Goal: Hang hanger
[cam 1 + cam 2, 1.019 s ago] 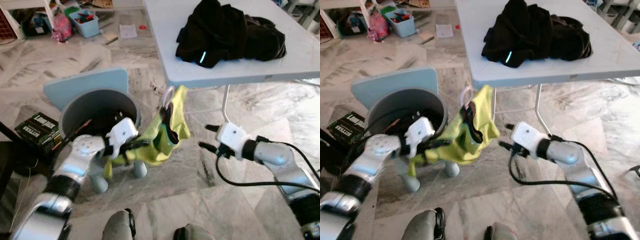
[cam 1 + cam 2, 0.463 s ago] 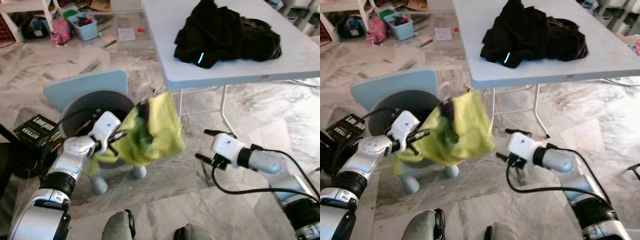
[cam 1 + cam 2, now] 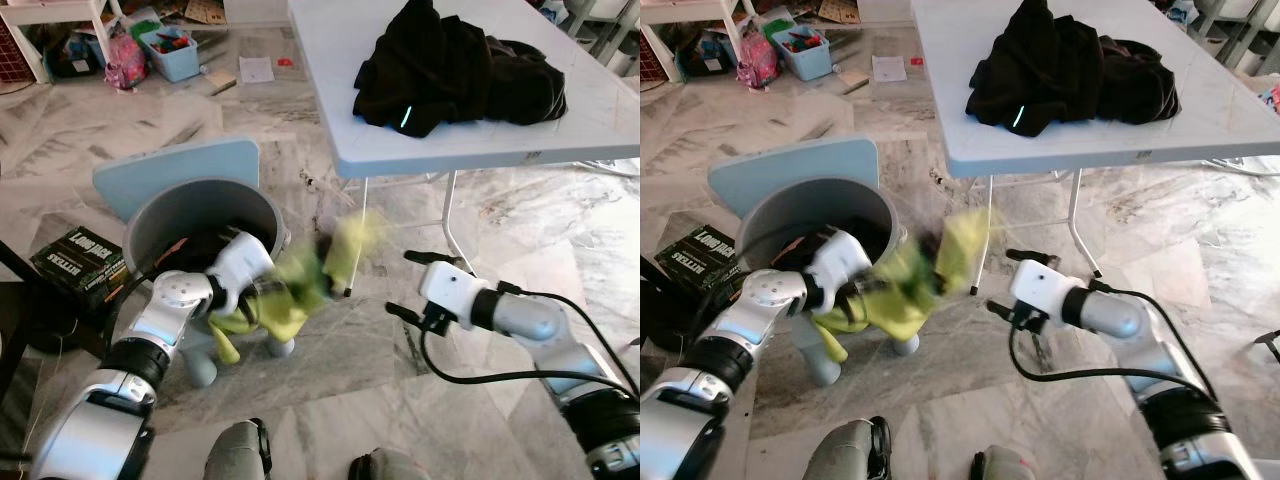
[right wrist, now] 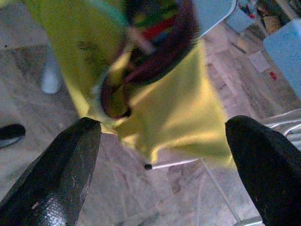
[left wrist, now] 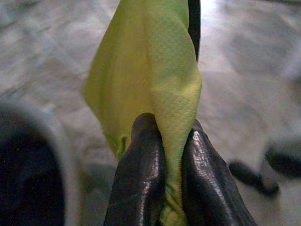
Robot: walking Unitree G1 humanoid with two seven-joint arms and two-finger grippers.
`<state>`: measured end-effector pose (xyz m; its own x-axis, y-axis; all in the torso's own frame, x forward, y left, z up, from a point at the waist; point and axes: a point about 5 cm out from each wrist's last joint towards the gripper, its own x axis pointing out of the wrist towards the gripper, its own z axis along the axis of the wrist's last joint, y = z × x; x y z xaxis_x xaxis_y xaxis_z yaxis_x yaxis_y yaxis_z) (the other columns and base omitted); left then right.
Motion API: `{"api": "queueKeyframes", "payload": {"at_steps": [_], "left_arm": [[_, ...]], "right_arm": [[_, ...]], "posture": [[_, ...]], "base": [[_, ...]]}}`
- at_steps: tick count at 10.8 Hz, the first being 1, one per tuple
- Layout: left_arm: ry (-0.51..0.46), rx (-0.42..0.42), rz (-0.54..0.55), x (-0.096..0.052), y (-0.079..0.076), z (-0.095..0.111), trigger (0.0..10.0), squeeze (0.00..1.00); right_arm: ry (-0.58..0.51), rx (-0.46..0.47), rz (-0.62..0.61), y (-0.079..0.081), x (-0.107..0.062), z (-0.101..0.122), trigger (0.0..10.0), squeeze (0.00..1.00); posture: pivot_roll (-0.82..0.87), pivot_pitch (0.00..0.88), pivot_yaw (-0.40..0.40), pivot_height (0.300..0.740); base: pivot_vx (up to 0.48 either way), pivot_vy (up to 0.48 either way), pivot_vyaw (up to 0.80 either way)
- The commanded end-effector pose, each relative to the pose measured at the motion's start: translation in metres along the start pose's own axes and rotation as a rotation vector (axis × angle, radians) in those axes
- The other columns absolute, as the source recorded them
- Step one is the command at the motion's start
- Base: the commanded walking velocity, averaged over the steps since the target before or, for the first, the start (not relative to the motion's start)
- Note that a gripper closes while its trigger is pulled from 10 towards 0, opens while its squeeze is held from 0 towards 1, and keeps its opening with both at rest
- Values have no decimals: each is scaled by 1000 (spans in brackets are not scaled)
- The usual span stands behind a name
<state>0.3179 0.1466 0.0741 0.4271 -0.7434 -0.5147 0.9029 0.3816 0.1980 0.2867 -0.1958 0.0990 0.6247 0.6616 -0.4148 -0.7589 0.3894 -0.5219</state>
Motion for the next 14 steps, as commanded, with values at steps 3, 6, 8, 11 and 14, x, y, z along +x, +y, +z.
{"api": "queueKeyframes", "payload": {"at_steps": [3, 6, 8, 11, 14], "left_arm": [[-33, 212, -272, -13, -15, 17, 0, 0], [-2, 332, -305, -22, -13, 21, 0, 0], [-14, 338, -288, -23, -11, 24, 0, 0], [-43, 353, -258, -18, -10, 27, 0, 0], [-94, 353, -238, -10, -12, 34, 0, 0]], "right_arm": [[32, 26, 42, -6, -6, -5, 10000, 694], [200, 25, 220, 5, -9, -29, 2510, 0], [222, 70, 328, 10, -16, -33, 0, 0], [216, 115, 373, 17, -14, -34, 0, 0], [148, 149, 307, 17, -2, -27, 0, 0]], "posture": [[-96, 84, -34, 740], [-73, 91, -28, 740], [-73, 92, -30, 740], [-76, 88, -33, 740], [-78, 85, -37, 740]], "base": [[0, 0, 0], [0, 0, 0], [0, 0, 0], [0, 0, 0], [0, 0, 0]]}}
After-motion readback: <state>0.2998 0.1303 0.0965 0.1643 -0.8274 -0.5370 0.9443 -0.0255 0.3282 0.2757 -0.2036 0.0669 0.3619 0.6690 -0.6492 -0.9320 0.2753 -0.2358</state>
